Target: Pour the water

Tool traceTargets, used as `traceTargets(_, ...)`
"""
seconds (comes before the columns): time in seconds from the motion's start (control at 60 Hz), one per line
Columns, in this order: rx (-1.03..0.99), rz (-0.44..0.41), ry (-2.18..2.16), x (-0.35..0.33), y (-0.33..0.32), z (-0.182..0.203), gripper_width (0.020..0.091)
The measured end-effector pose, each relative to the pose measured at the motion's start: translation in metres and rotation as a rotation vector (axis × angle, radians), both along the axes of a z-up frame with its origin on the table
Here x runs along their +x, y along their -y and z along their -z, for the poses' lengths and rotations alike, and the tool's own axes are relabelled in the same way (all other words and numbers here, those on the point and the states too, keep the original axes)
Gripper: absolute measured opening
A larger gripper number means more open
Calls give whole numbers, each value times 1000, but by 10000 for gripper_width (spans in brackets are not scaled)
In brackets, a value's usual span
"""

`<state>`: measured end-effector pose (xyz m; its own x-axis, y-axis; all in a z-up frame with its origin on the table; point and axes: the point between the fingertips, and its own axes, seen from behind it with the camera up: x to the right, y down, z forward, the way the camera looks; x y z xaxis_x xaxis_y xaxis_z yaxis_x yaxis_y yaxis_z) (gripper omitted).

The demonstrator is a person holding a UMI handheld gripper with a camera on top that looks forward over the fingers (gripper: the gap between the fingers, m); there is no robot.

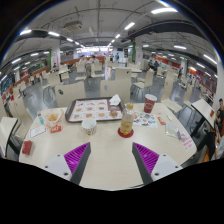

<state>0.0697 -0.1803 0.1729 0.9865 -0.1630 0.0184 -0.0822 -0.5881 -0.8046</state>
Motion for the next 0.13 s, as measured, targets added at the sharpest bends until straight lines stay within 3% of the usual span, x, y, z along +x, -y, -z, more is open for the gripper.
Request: traceTargets(0.133, -10, -6, 19, 1, 5, 2, 850)
